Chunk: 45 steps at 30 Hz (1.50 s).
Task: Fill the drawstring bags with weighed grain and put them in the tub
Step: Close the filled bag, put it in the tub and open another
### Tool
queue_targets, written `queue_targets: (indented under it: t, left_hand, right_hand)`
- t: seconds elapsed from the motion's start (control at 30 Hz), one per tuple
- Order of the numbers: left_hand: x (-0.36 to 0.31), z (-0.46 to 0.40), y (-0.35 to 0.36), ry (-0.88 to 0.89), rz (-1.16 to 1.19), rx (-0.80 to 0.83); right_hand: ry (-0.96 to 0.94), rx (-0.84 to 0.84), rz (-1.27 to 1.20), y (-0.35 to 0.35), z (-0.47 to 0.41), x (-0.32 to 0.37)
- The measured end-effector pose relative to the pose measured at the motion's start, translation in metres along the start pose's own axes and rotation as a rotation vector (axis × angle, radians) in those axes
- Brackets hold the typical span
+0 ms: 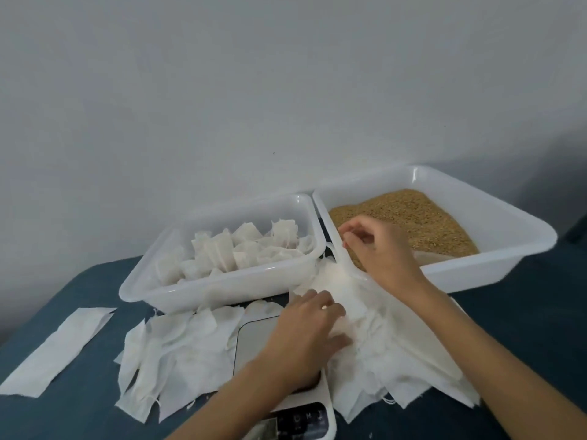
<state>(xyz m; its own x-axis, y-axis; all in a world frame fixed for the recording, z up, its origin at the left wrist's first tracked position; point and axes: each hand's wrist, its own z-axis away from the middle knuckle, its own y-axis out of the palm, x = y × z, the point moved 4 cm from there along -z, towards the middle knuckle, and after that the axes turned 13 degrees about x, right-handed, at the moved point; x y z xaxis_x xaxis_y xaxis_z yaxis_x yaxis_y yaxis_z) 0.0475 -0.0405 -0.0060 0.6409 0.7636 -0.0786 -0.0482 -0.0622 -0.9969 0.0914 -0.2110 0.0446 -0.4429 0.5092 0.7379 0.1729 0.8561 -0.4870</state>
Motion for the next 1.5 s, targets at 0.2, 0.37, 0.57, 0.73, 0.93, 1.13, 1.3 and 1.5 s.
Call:
queue_targets:
  t: [0.2, 0.37, 0.57, 0.73, 0.93, 1.13, 1.3, 1.5]
  left_hand:
    - [0.005, -0.011, 0.004, -0.04, -0.009, -0.014]
    - [0.008, -0.008, 0.0, -0.024, 0.214, -0.091]
    - [0.003, -0.009, -0.001, -0.032, 0.328, -0.096]
    - [0.001, -0.008, -0.005, -0.076, 0.752, -0.16]
    - [0.008, -0.003, -0.013, -0.045, 1.178, -0.165]
    - [0.035, 0.02, -0.02, -0.171, 1.368, -0.484]
    - [0.035, 0.026, -0.019, -0.081, 1.357, -0.544]
    - [0.035, 0.032, -0.016, -0.037, 1.386, -0.59]
  right_hand:
    - [0.021, 0.0, -0.035, -0.001, 0.0, -0.003]
    - [0.034, 0.006, -0.079, -0.003, 0.0, -0.003]
    - [0.061, 0.014, -0.11, -0.004, 0.0, -0.002]
    - [0.062, 0.014, -0.141, -0.004, 0.0, -0.002]
    - [0.021, -0.094, -0.22, -0.008, 0.004, 0.002]
    - [-0.353, -0.21, -0.054, 0.004, 0.025, 0.045]
    - [-0.154, 0.195, -0.331, 0.052, 0.036, 0.051]
    - [-0.082, 0.219, -0.374, 0.058, 0.038, 0.045]
